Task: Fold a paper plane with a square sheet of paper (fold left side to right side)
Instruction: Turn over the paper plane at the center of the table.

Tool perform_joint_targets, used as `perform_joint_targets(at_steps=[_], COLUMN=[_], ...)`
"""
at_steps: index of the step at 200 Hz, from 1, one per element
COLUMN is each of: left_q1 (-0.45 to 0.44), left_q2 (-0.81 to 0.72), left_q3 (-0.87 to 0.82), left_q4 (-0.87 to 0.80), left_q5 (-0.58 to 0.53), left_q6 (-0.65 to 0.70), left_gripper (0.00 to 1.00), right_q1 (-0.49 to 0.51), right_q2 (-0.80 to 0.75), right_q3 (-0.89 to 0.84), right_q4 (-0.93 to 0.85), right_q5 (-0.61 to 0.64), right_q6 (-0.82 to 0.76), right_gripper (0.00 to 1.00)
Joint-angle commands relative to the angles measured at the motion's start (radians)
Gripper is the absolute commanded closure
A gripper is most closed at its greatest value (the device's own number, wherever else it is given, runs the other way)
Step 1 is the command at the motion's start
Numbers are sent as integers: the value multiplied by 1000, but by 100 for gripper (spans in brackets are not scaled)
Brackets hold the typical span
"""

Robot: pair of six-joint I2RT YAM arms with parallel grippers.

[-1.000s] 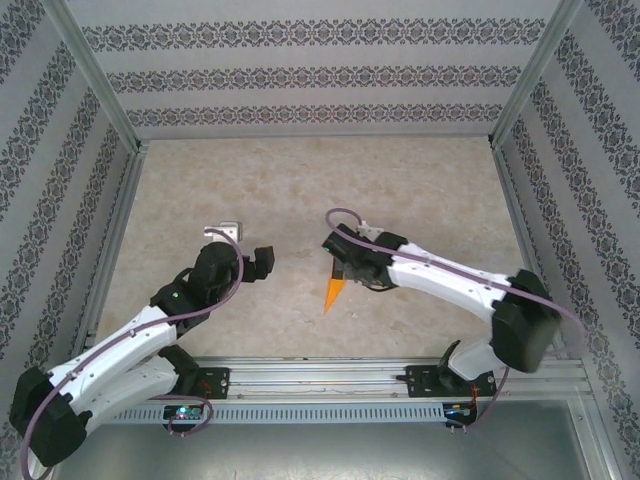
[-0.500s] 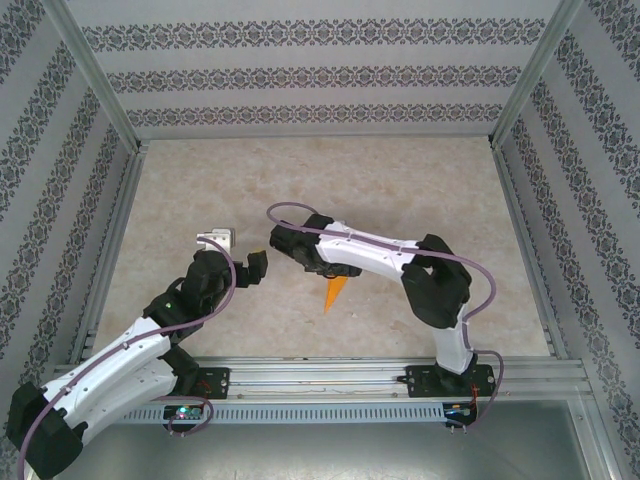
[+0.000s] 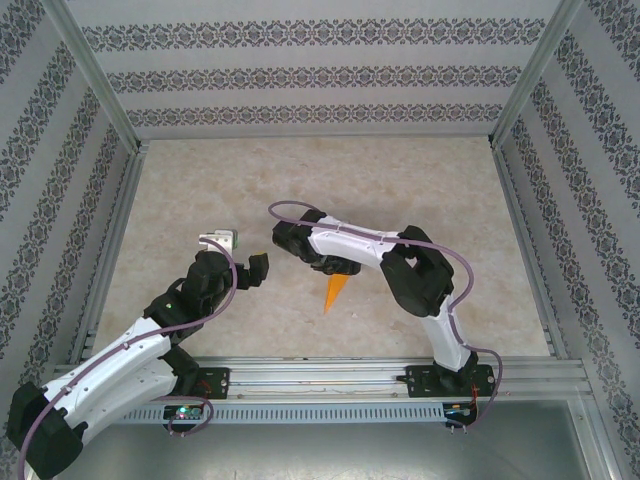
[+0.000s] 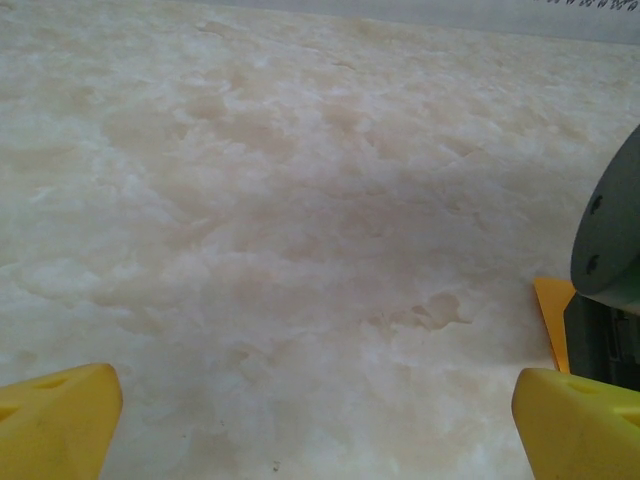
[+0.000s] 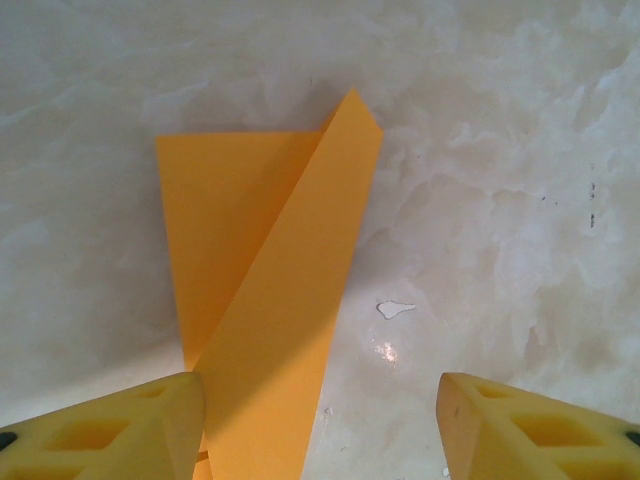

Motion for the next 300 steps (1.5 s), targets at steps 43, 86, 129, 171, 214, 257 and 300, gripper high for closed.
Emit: perform_joint_targets(at_steps=[43,86,129,171,214,257,300], left_q1=[14,14,14,14,15,15,18], left_q2=[-9,-4,-4,-5,-7,-27,-62], left_q3=[-13,-13,-11,-10,-5,8,39], left_q4=[4,5,5,-4,-13,-48,-103], left_q5=[16,19,19,16,12,-12,-41], left_q6=[17,16,17,19,22,24,4], left_gripper=[0,0,0,0,0,0,0], right_q1=[-4,-7,-8,-10,-9,-9,-9], right_q2=[31,45,45,49,36,-52,-242], right_q3=[10,3,-15,-25,-32,-44,-145], right_q4=[37,39,38,36,35,28,169], right_q5=[-19,-30,-35,-43,-47,-19,14], right_q6=[-12,-4,14,28,35,22,-113], right_gripper=[38,37,50,59,78,100,100])
